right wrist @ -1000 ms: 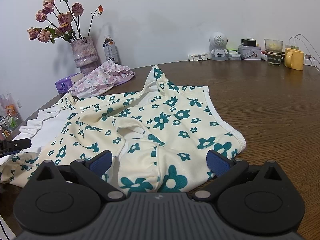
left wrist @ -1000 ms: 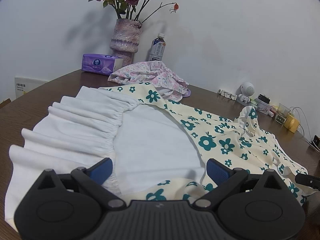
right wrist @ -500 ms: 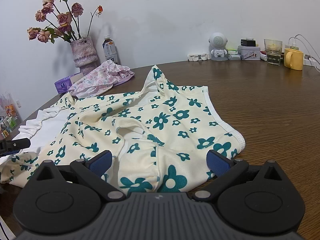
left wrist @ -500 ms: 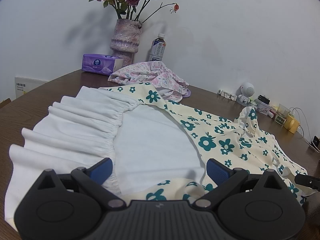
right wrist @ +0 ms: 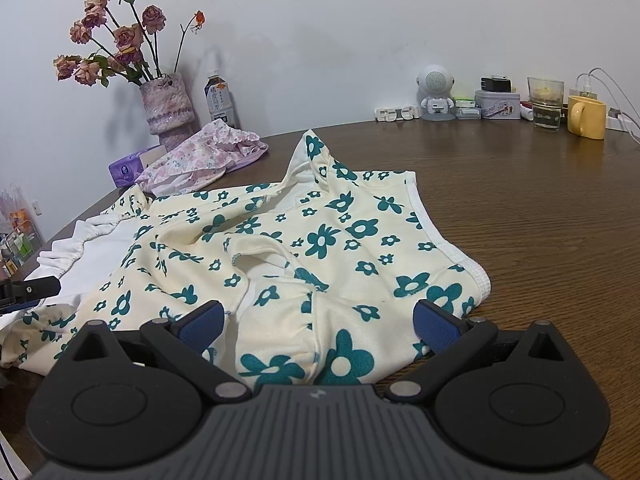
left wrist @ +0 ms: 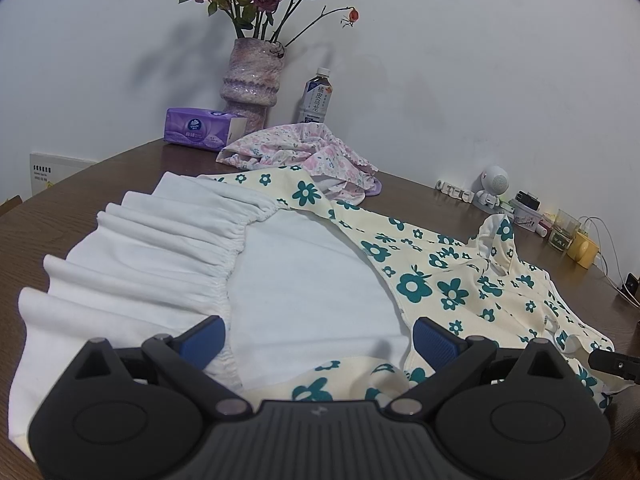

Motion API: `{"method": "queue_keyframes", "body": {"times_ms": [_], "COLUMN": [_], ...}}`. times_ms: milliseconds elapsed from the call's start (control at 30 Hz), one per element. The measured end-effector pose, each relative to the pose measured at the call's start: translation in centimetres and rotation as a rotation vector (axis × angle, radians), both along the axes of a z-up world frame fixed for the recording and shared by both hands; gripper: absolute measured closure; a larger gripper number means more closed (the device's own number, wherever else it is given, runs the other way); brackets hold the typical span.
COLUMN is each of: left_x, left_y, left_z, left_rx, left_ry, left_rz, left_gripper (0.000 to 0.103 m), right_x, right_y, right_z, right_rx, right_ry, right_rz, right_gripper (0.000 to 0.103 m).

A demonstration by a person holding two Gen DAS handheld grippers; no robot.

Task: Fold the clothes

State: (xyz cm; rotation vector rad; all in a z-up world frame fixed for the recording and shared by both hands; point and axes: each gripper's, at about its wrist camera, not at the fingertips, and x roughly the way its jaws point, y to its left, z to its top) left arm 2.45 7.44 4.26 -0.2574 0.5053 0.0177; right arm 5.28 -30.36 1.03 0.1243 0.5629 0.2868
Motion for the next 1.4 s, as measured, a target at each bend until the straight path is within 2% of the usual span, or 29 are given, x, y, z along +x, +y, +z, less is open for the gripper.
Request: {"method": "queue_keyframes", "body": {"times_ms": [1233, 1400], "left_x": [-0.02, 0.07], "left_y": [0.05, -0.17], "left_z": [-0.07, 0.00], "left_rx": [-0.006, 0.014], "left_ry": [-0.002, 0.007], "left_rz": [0.002, -0.002], "left_gripper": [0.002, 0.002], "right_x": [0.06, 0.14], "right_y": [0.31, 0.57], "right_z": [-0.34, -0.37], "right_rx": [-0.016, -0.041], "right_ry": [0.022, 0.030], "right_rz": [-0.003, 0.007], "right_gripper": [0.000, 0.001]}}
